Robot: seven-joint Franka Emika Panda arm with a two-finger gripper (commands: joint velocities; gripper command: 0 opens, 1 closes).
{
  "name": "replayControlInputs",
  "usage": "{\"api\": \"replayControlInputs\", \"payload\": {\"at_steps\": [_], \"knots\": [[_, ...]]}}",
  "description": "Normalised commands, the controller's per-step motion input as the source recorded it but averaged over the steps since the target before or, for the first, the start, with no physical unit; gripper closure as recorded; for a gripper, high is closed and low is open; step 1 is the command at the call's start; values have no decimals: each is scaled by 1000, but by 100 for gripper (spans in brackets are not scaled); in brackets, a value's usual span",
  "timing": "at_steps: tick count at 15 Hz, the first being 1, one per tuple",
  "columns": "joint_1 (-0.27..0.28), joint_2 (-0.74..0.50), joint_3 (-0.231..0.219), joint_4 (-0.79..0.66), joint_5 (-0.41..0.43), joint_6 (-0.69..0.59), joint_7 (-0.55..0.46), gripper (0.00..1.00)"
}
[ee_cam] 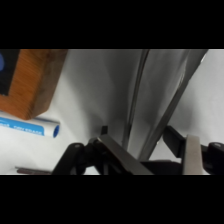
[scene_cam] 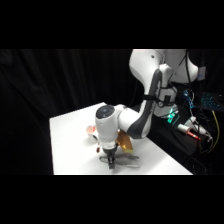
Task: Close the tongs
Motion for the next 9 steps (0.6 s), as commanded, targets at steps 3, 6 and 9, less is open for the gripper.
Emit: {"api": "replayControlInputs", "payload": {"at_steps": [3, 6, 9], "knots": [[89, 1, -47, -6, 52, 119, 41, 60], [71, 3, -41, -13, 53, 95, 26, 81], [61, 10, -35, -17, 49, 75, 12, 87]]}}
